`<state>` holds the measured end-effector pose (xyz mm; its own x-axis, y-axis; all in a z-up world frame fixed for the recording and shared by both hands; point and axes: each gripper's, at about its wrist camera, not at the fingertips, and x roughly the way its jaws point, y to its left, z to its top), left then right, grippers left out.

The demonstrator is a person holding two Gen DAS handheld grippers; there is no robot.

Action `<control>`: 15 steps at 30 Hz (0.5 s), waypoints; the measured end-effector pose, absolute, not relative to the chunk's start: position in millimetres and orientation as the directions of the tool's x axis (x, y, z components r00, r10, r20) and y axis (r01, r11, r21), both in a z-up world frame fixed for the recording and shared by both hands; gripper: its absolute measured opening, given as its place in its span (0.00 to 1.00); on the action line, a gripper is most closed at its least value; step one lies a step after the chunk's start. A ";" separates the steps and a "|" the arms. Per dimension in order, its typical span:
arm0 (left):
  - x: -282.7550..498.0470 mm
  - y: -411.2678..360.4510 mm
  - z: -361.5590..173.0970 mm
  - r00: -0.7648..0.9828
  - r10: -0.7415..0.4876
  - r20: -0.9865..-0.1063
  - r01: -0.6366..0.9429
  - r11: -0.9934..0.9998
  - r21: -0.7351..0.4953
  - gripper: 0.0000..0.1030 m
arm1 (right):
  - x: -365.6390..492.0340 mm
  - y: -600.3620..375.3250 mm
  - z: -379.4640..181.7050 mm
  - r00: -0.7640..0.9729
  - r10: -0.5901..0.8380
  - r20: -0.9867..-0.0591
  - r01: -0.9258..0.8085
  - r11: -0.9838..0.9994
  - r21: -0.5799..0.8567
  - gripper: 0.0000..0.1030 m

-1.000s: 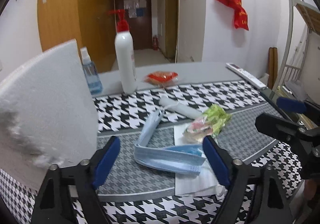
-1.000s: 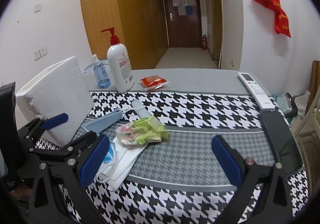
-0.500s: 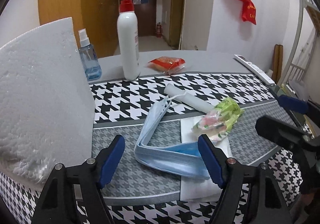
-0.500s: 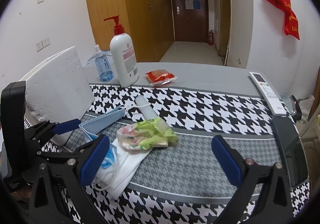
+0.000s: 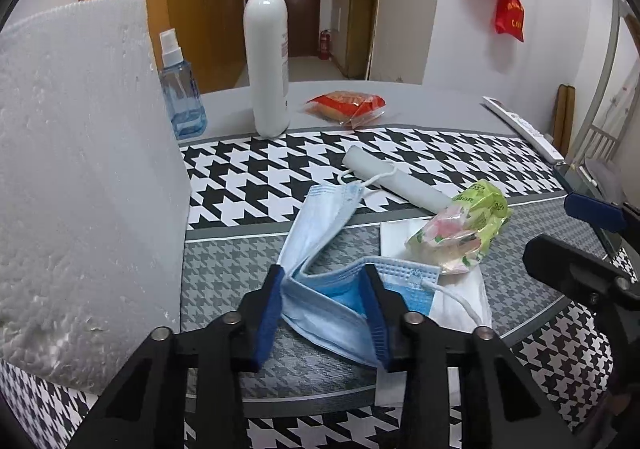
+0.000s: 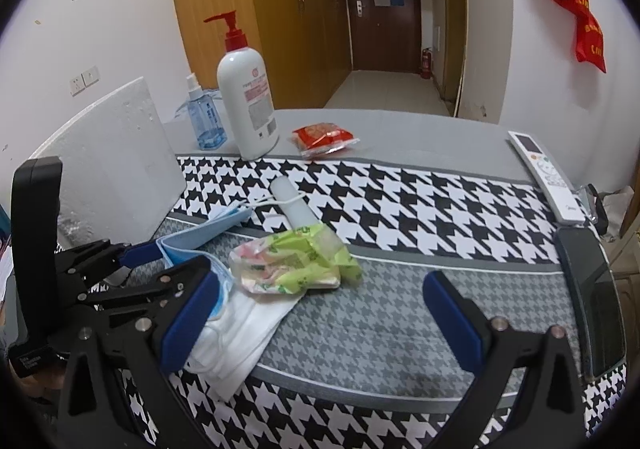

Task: Organize soft objects
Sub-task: 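Close the left gripper on the blue mask while the right gripper grasps the green snack pack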

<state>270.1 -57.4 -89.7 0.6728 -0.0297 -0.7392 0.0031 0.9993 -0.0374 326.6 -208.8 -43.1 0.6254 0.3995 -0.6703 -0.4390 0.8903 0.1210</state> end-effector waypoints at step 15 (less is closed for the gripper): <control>263.7 -50.6 -90.1 0.683 -0.075 -0.727 0.022 0.996 -0.083 0.24 | 345.9 -195.5 -58.3 0.560 0.439 -0.703 -0.458 0.871 0.179 1.00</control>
